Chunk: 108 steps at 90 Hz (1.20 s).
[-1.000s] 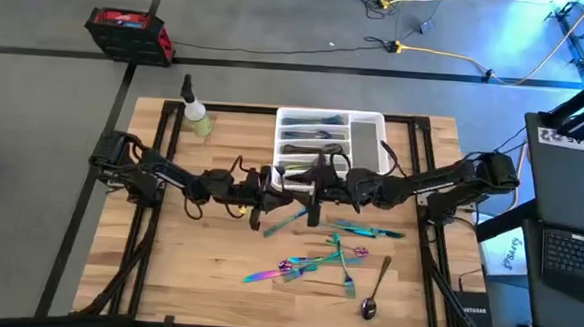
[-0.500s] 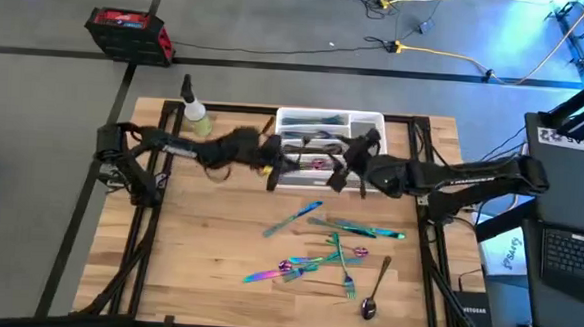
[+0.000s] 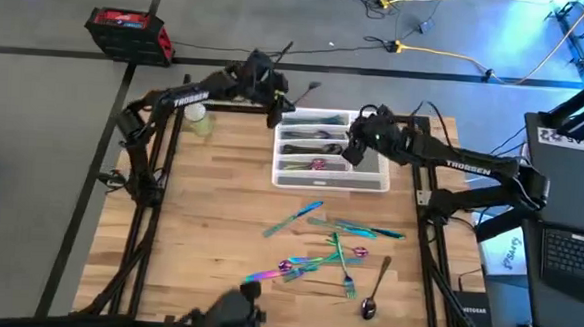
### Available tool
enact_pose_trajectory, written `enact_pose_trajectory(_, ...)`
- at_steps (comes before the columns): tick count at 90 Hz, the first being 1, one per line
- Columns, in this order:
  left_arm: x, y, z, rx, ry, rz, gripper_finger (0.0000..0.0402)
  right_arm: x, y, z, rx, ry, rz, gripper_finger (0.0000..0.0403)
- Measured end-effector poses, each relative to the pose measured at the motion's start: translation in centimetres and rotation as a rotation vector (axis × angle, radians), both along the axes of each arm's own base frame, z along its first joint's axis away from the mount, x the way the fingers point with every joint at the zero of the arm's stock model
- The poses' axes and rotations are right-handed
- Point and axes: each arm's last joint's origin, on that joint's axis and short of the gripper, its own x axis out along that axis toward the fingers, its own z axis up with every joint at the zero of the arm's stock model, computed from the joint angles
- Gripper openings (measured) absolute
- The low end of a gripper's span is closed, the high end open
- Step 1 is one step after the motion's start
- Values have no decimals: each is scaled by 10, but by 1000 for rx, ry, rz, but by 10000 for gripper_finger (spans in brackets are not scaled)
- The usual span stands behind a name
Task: Sort silverware
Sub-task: Put the blue fork on the white silverware tray
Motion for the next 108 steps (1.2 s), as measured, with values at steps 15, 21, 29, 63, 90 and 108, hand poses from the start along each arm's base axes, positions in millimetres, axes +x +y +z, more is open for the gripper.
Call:
enact_pose_trajectory(15, 14, 31, -11, -25, 128, -68, 0, -9, -15, -2, 25, 24, -3, 207)
enact_pose_trajectory(21, 23, 39, -17, -38, 170, -102, 0, -13, -19, -3, 42, 38, -16, 207)
enact_pose_trajectory(29, 33, 45, -32, -69, 228, -142, 0, -18, -24, -6, 75, 51, -19, 207)
enact_pose_trajectory(63, 58, 27, -84, -87, 490, -195, 0, -28, -35, -9, 141, 62, 27, 207)
enact_pose_trajectory(90, 65, 24, -83, -71, 480, -151, 0, -31, -39, -9, 180, 34, 47, 207)
enact_pose_trajectory(108, 67, 21, -83, -76, 481, -154, 0, -31, -39, -9, 192, 24, 38, 207)
